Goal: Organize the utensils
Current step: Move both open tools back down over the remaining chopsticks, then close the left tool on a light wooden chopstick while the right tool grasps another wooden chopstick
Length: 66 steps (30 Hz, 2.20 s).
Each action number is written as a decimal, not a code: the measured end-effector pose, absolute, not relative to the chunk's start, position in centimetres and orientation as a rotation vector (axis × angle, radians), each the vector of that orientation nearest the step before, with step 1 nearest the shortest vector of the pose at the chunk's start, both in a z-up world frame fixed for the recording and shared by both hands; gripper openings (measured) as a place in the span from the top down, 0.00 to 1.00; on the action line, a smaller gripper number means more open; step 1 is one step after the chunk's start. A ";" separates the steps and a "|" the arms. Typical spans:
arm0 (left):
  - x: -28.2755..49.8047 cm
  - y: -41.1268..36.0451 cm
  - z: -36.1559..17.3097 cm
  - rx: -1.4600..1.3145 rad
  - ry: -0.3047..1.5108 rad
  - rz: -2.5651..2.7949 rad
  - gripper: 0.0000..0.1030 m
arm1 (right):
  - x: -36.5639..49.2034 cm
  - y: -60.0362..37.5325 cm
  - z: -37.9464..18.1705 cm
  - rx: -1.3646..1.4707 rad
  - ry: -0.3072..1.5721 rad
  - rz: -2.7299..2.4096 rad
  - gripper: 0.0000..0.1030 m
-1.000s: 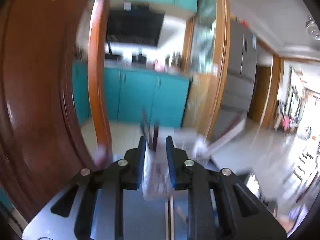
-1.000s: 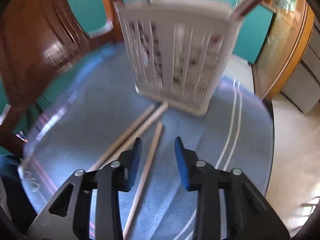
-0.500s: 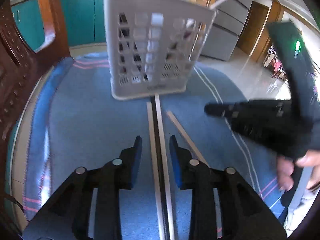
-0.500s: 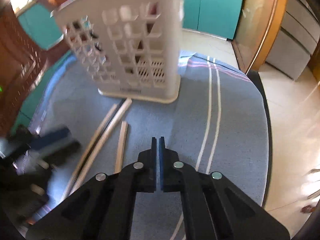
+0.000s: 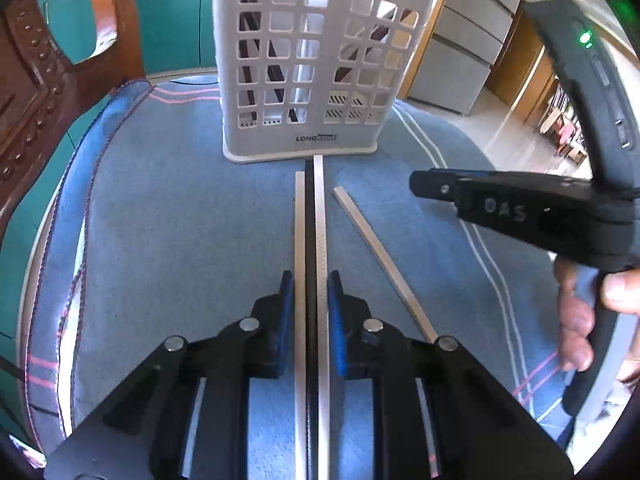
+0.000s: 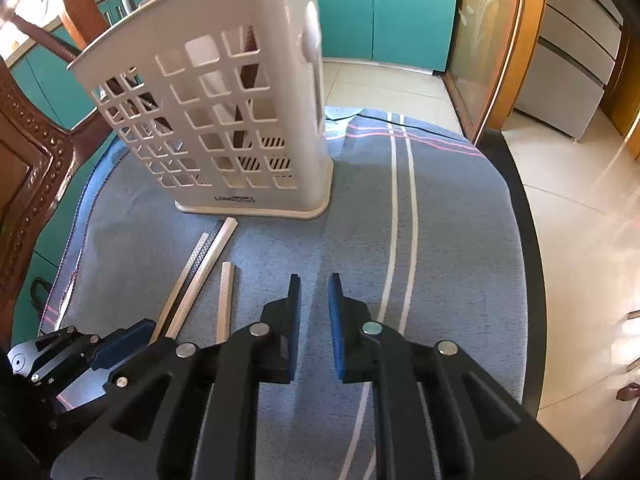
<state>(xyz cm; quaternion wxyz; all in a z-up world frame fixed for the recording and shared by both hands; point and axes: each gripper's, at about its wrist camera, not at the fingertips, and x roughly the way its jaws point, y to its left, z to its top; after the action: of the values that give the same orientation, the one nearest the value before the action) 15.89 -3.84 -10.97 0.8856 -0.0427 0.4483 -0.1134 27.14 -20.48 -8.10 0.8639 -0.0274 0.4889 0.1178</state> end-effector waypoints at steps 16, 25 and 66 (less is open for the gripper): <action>14.1 -1.2 -9.2 -0.161 0.843 -0.157 0.71 | 27.0 -19.2 -8.8 -0.088 1.033 0.269 0.74; 15.3 -0.4 -11.0 -0.094 0.887 -0.059 0.69 | 25.4 -16.6 -8.4 -0.145 1.014 0.382 0.62; 19.1 0.2 -12.1 -0.020 0.953 -0.019 0.67 | 25.1 -17.1 -10.0 -0.210 1.029 0.289 0.64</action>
<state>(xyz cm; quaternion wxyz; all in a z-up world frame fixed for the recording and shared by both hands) 19.08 0.19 -12.08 0.8885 -0.0096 0.4587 -0.0092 25.12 -17.06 -10.02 0.8553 -0.1000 0.4895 0.1375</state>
